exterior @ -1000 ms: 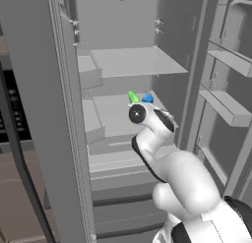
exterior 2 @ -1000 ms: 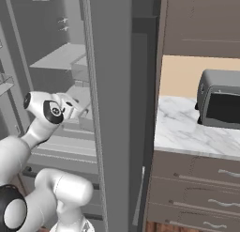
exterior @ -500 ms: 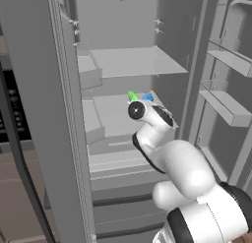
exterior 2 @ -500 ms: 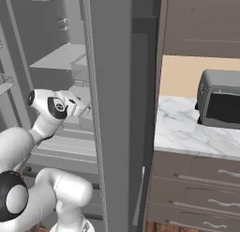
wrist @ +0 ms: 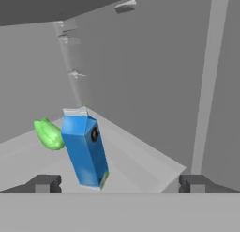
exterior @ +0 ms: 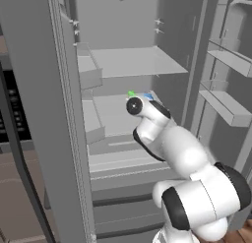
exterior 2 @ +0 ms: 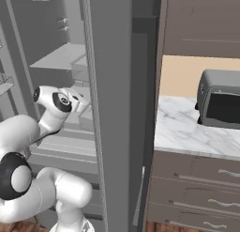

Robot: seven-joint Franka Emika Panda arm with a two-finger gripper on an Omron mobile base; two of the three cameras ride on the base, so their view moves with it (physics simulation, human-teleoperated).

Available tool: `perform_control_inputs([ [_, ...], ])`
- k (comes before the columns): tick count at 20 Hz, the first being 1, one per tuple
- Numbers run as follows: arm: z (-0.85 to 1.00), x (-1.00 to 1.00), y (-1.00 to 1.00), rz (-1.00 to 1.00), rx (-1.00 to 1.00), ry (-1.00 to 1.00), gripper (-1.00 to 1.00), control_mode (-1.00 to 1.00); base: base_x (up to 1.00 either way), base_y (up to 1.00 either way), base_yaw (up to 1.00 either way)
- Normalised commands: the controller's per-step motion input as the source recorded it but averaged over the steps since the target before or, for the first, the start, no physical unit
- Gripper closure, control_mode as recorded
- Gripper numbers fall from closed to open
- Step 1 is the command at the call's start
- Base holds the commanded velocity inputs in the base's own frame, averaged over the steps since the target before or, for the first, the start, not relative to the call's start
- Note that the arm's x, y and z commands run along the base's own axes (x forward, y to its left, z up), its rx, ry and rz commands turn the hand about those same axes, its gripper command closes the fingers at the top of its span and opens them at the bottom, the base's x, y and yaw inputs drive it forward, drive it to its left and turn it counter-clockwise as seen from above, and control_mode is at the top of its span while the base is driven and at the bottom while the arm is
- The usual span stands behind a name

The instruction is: Take out the milk from the fridge and place it on the tray on the counter. Then take the sugar cube near the tray and place it in the tray.

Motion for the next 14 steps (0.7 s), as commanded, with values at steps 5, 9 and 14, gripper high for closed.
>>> perform_control_inputs([
  [5, 0.00, 0.18, 0.00, -0.01, 0.00, 0.00, -1.00, -1.00, 0.00, 0.00, 0.00],
  [9, -0.01, 0.18, 0.00, -0.03, 0.00, 0.00, -1.00, -1.00, 0.00, 0.00, 0.00],
  [14, -0.02, 0.21, 0.05, -0.07, 0.00, 0.00, -1.00, -1.00, 0.00, 0.00, 0.00],
])
